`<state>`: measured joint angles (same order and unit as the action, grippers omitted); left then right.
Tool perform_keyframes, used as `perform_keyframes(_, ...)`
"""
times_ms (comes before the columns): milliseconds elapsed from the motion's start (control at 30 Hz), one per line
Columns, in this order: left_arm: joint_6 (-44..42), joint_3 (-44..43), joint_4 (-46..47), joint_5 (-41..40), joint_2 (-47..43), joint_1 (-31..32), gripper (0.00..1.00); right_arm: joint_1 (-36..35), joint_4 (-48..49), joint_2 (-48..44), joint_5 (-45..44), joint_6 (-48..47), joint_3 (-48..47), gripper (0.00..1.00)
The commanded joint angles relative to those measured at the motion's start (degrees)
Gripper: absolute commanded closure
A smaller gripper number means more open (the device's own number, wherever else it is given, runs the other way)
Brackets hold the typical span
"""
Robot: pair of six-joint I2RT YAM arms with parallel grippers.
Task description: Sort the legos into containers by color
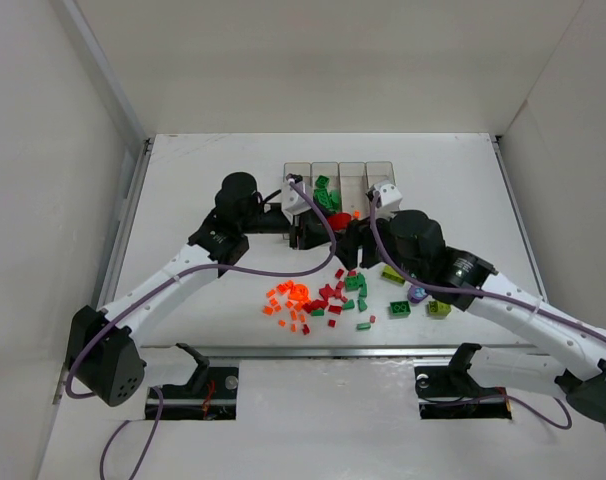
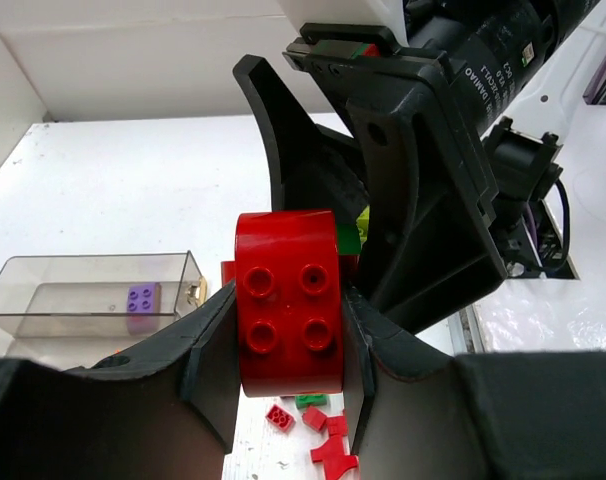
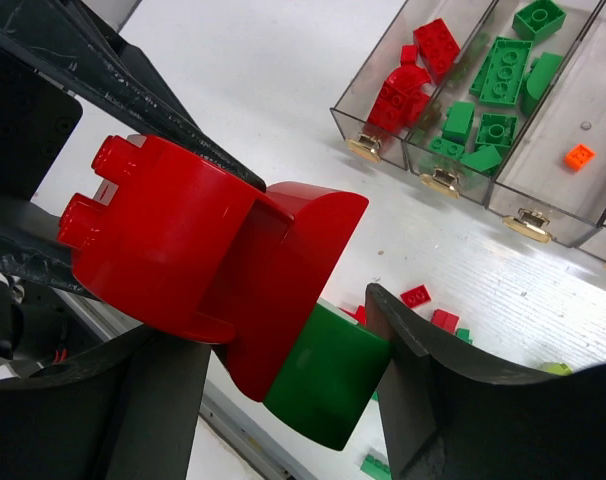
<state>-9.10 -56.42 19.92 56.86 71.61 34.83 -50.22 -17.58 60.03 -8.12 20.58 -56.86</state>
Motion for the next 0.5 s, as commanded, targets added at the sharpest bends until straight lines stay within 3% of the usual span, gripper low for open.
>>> perform_keyframes(0, -0.13, -2.02, -1.19, 3.43, -0.51, 0.33, 1.00, 0.65, 4.58, -1.49, -5.23, 0.77, -0.88, 0.62)
perform_keyframes(33, -0.82, -2.02, -1.20, 3.43, -0.51, 0.33, 1.00, 0.65, 4.58, -1.49, -5.76, 1.48, -0.36, 0.76)
perform_keyframes(100, -2.14, -2.02, -2.86, 2.91, -0.51, 0.33, 1.00, 0.65, 4.58, -1.49, -5.77, 2.00, 0.17, 0.83)
perform_keyframes(167, -3.20, -2.55, -3.92, 2.21, -0.51, 0.33, 1.00, 0.65, 3.44, -1.49, -6.46, 3.15, 0.70, 1.00)
perform_keyframes(467, -2.15, -4.30, -3.22, -8.24, 0.02, 0.33, 1.00, 0.65, 0.88, -7.11, -9.37, 11.13, 13.08, 1.00)
